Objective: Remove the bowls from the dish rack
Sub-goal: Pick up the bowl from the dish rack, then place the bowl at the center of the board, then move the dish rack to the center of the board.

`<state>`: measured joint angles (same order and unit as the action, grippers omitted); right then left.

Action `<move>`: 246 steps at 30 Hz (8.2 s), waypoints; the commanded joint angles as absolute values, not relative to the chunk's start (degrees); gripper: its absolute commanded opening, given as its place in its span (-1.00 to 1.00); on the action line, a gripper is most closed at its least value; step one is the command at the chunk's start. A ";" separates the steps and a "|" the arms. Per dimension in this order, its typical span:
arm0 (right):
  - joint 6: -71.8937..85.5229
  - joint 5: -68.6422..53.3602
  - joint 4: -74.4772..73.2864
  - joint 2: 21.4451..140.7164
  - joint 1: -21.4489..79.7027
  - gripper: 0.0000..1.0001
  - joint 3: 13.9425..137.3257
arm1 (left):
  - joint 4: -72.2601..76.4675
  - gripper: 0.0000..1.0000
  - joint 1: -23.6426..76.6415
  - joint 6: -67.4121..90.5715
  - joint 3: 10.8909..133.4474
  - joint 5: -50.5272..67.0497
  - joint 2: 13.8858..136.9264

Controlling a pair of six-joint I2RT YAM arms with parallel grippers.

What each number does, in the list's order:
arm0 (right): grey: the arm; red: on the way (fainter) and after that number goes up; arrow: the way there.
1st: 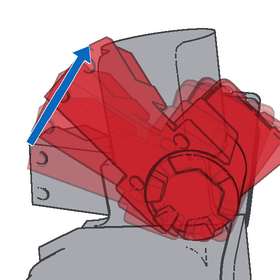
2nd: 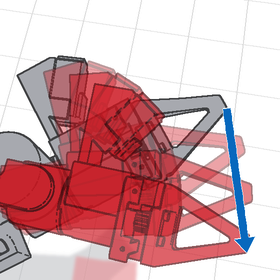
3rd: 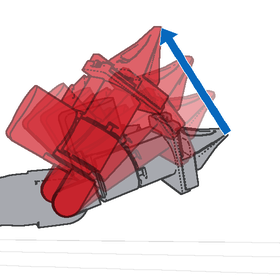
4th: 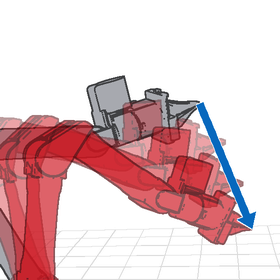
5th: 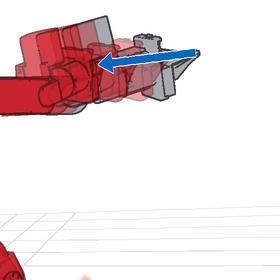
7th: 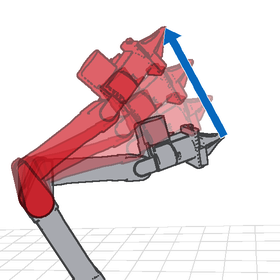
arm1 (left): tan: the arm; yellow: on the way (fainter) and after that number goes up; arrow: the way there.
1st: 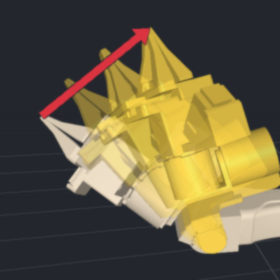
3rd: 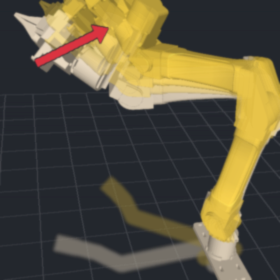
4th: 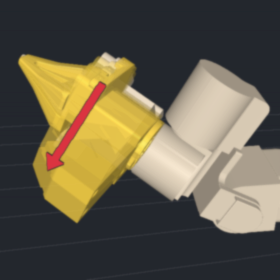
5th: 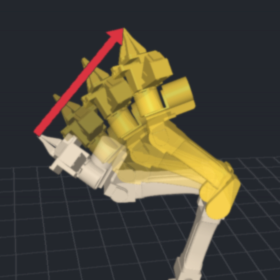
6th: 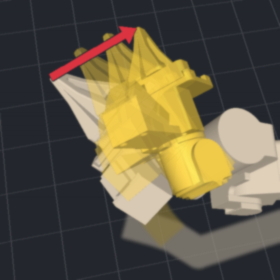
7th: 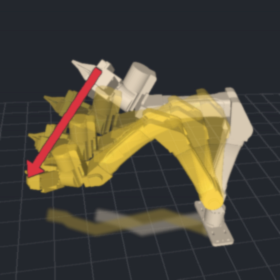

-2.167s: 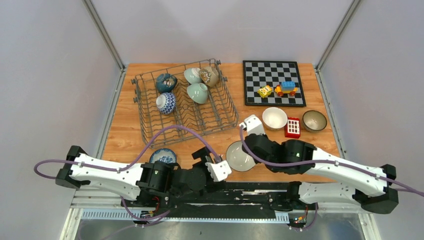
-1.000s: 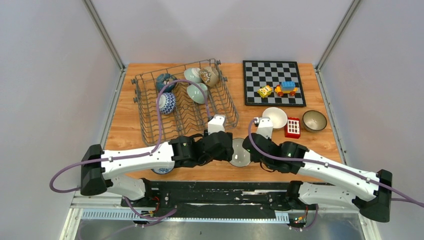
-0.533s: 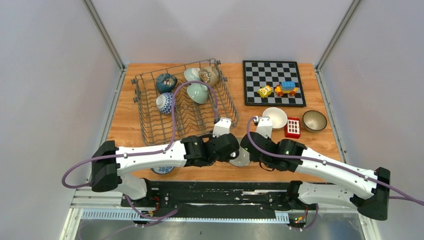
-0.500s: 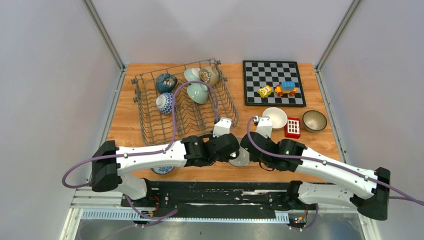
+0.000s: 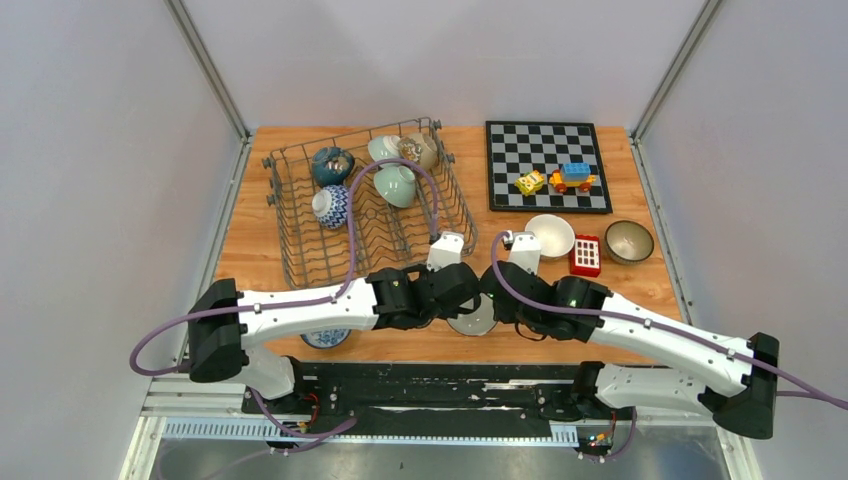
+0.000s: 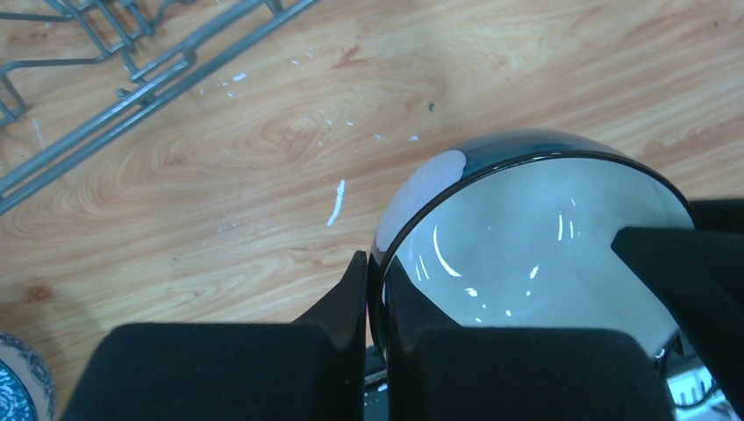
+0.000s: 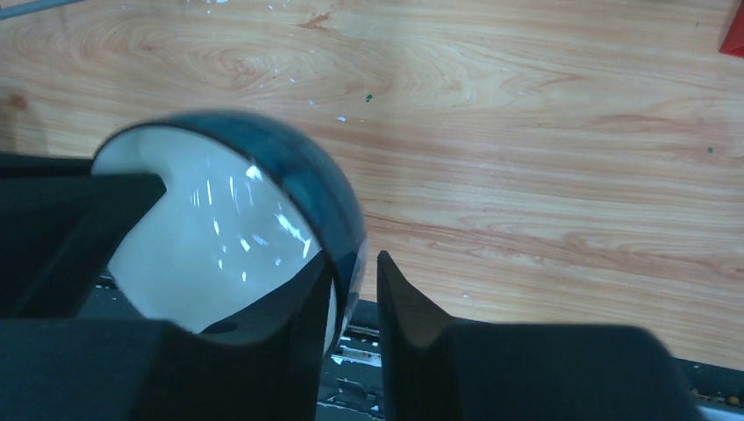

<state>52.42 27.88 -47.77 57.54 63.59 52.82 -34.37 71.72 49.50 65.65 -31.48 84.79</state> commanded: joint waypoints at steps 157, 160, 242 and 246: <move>17.41 5.17 -12.19 98.69 30.39 0.42 77.99 | 3.53 0.79 13.71 45.76 58.84 5.10 88.68; 16.81 4.62 -12.22 97.75 30.18 0.41 75.72 | 5.49 0.74 13.19 45.93 57.02 6.20 88.14; 25.28 7.83 -28.06 64.83 31.88 -0.09 49.98 | -23.38 0.85 14.50 32.14 43.63 -2.05 49.71; 22.09 7.28 -31.31 64.81 31.89 0.09 57.76 | -24.13 0.86 14.42 31.49 45.50 -2.40 50.10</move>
